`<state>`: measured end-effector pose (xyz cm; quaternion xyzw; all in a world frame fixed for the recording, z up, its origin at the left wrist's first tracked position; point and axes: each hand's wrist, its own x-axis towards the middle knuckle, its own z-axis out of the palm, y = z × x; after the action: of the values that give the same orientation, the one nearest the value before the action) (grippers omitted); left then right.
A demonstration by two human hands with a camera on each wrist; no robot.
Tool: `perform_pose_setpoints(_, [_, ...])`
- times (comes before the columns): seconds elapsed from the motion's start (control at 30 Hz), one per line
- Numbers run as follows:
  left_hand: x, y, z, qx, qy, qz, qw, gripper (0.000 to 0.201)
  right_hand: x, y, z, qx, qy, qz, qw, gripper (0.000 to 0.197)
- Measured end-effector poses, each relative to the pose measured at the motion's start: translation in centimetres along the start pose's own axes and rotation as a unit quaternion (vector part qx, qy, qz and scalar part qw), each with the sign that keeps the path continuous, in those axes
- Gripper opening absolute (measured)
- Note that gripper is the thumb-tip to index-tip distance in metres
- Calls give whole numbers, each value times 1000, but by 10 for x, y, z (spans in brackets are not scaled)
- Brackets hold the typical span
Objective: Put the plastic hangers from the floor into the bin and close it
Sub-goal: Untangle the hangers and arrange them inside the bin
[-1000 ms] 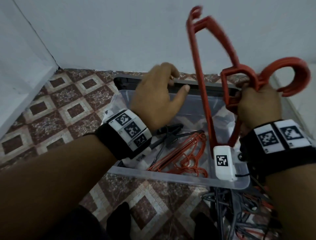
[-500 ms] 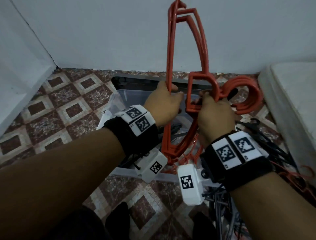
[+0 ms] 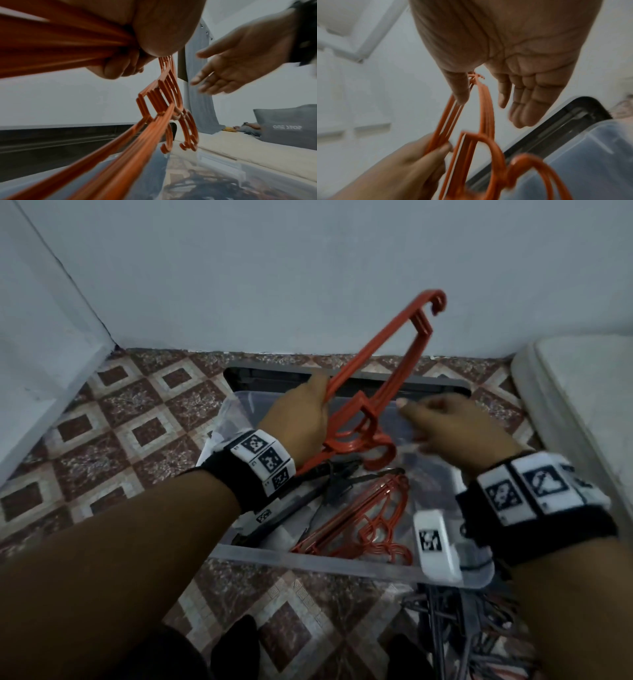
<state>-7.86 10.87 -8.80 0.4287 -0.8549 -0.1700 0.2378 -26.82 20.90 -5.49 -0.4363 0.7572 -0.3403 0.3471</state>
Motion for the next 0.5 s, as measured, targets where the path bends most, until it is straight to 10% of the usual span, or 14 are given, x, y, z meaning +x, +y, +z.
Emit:
perform_pose_setpoints(0.07, [-1, 2, 12, -6, -46, 16, 999, 10, 23, 7, -1, 18, 3, 21, 1000, 81])
perform_pose_setpoints(0.23, [0, -7, 60, -5, -166, -55, 985, 18, 80, 51, 28, 127, -50, 164, 977, 20])
perform_pose_setpoints(0.5, [15, -44, 160, 78, -301, -91, 946, 28, 128, 150, 63, 90, -122, 297, 943, 21])
